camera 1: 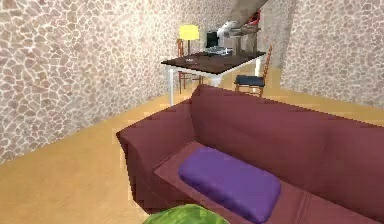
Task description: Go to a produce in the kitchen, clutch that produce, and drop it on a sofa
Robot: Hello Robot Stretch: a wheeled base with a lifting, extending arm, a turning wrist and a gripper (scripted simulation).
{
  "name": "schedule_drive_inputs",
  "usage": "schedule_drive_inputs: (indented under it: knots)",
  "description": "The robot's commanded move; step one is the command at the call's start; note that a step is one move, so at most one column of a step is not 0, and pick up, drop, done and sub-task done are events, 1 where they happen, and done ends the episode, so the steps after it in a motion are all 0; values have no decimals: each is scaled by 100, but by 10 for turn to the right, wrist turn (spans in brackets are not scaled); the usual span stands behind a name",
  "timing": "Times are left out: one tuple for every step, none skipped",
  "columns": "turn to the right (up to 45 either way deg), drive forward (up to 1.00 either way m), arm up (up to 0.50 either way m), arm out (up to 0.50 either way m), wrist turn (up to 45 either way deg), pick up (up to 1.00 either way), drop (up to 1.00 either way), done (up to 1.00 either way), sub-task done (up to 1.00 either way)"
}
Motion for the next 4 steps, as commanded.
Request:
schedule_drive_inputs:
  knots:
    - [450, 0, 0, 0, 0, 0, 0, 0, 0]
    - [450, 0, 0, 0, 0, 0, 0, 0, 0]
    - [300, 0, 0, 0, 0, 0, 0, 0, 0]
    - [-450, 0, 0, 0, 0, 0, 0, 0, 0]
